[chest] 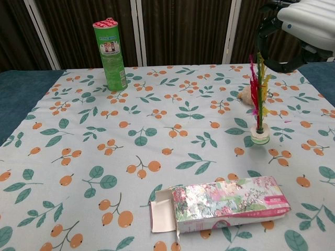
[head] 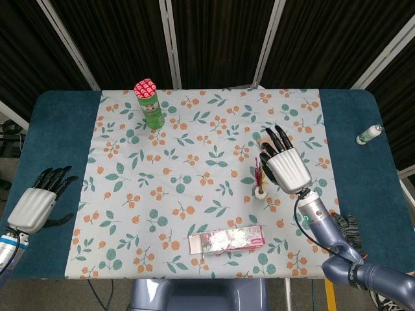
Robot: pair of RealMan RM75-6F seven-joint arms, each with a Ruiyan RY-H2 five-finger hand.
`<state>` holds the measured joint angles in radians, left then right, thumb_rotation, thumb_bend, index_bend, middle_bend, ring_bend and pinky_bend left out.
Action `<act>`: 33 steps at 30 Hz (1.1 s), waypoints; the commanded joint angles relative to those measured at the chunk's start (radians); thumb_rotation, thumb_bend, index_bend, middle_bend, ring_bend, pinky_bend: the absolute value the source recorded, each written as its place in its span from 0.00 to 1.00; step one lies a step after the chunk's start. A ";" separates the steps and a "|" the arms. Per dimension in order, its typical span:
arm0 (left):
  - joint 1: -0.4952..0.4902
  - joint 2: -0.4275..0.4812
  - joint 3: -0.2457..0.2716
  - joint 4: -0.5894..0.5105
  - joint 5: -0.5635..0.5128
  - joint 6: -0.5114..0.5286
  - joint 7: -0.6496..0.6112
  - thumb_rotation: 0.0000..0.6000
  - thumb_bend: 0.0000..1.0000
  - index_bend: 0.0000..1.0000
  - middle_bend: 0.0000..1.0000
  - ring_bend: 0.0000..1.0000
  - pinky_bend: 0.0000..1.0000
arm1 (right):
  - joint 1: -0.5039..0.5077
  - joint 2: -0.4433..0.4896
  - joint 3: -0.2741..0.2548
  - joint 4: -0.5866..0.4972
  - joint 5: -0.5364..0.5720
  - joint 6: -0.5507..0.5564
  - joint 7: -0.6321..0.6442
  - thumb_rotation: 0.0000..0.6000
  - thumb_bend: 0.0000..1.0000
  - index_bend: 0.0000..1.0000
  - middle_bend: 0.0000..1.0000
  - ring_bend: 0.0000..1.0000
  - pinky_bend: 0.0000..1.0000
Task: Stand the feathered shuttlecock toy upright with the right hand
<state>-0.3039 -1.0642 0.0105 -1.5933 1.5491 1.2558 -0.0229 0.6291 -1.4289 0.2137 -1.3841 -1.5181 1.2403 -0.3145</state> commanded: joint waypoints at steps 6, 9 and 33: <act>0.000 0.000 0.000 0.000 0.000 0.000 0.001 0.95 0.25 0.14 0.00 0.00 0.00 | -0.006 0.007 -0.006 0.006 0.024 -0.011 -0.031 1.00 0.38 0.66 0.34 0.07 0.00; 0.000 0.000 0.000 0.000 0.000 0.001 0.001 0.96 0.25 0.14 0.00 0.00 0.00 | -0.008 0.003 -0.006 0.015 0.034 -0.011 -0.032 1.00 0.38 0.66 0.34 0.07 0.00; 0.001 -0.001 -0.001 -0.001 -0.001 0.001 0.004 0.96 0.25 0.14 0.00 0.00 0.00 | -0.021 0.003 -0.012 0.043 0.071 -0.001 -0.042 1.00 0.39 0.66 0.34 0.08 0.00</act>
<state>-0.3032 -1.0651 0.0099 -1.5942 1.5480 1.2568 -0.0188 0.6084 -1.4253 0.2025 -1.3417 -1.4476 1.2401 -0.3562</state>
